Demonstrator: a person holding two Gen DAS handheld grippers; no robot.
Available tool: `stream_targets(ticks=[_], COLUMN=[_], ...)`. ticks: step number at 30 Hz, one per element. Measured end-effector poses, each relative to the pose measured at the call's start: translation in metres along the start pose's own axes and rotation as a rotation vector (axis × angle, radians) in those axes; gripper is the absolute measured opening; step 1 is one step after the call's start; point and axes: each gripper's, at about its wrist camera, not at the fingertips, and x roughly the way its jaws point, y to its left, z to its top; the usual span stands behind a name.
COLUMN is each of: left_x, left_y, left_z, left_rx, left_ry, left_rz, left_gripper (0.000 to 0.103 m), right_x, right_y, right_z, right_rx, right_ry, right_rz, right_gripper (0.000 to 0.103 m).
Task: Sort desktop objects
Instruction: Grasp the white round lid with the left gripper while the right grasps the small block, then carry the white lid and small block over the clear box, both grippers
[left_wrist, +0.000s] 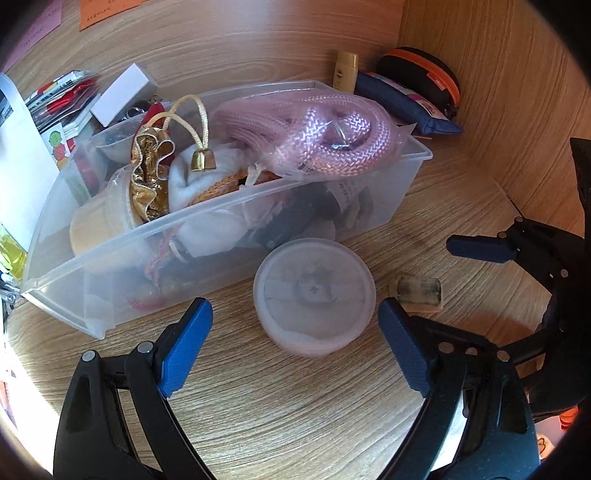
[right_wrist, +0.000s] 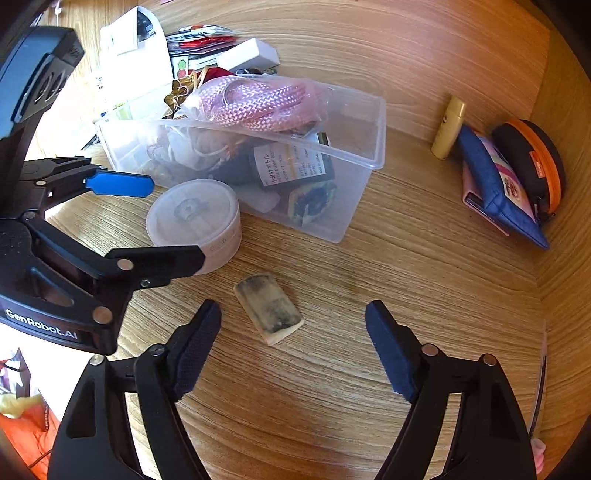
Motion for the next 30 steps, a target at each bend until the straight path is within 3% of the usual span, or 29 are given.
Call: stream_targets(ticks=[11, 13, 21, 30], left_x=[0.009, 0.011, 0.018, 0.004], left_y=[-0.006, -0.006, -0.008, -0.011], left_z=[0.008, 0.008, 0.008, 0.002], left_rx=[0.011, 0.004, 0.008, 0.019], left_ry=[-0.006, 0.004, 0.019, -0.023], left_rz=[-0.011, -0.017, -0.006, -0.003], left_gripper=[0.092, 0.091, 0.065, 0.065], right_x=[0.004, 0.004, -0.008, -0.025], right_y=[0.006, 0.005, -0.011, -0.022], right_z=[0.002, 0.001, -0.006, -0.006], right_rx=[-0.028, -0.025, 0.071, 0.123], right_ry=[0.013, 0.011, -0.015, -0.066], right_rz=[0.073, 0.073, 0.066, 0.067], right_gripper=[0.025, 0.023, 0.022, 0.022])
